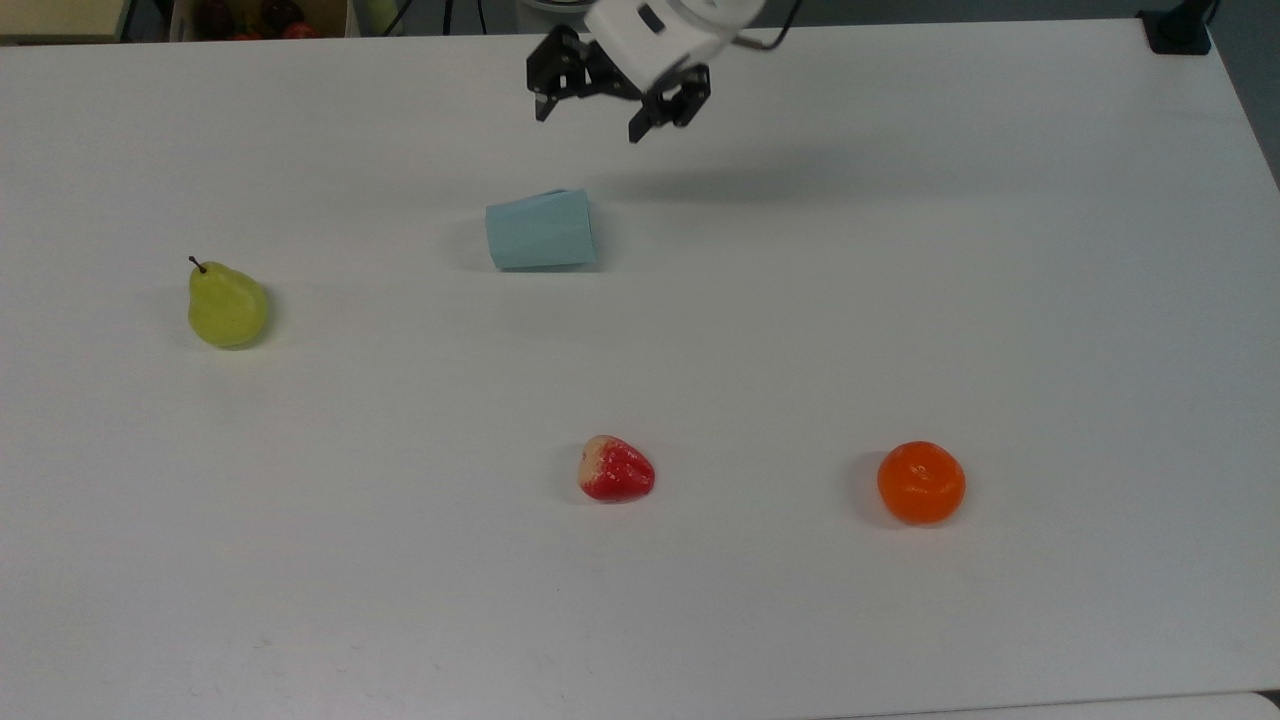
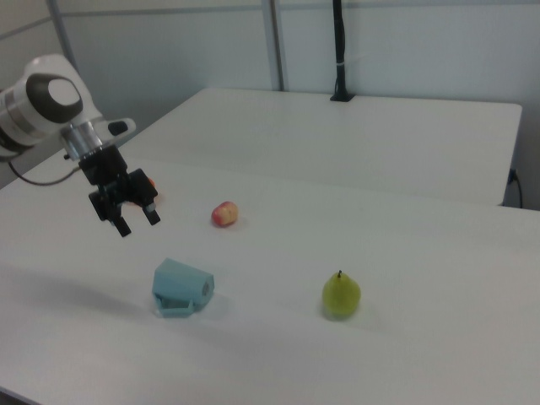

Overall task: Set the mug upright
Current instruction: 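Lower the gripper and grasp the rim of the light blue mug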

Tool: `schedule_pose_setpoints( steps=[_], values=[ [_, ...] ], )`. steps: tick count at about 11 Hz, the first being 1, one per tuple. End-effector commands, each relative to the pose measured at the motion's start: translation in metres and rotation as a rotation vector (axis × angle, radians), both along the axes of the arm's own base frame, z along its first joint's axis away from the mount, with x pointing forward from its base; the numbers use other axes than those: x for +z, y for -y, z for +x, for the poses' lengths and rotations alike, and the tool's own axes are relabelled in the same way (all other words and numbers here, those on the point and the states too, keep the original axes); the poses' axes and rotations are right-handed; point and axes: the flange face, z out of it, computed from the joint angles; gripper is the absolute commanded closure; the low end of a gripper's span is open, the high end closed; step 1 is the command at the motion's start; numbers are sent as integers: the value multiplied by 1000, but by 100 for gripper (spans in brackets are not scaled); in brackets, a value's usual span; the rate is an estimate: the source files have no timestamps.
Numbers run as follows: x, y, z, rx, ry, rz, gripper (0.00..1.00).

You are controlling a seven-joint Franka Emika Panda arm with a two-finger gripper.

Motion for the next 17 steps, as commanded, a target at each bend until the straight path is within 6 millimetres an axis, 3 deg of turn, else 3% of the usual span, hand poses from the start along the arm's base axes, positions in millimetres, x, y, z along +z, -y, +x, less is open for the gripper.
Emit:
schedule_pose_setpoints(
  steps=[1,3,5,6,7,11,13,17],
  values=[
    [-71,-24,1,-34,30,-180,0],
    [-101,-21,7,-51,34,-243,0],
    [-117,-19,10,-44,36,-280,0],
    [-126,-15,12,-38,32,-302,5],
    [-131,-10,15,-34,31,-316,11],
    [-147,-5,18,-25,18,-325,61],
    [-140,-1,22,-38,28,-322,87],
    [-97,16,29,-92,72,-284,99]
  ],
)
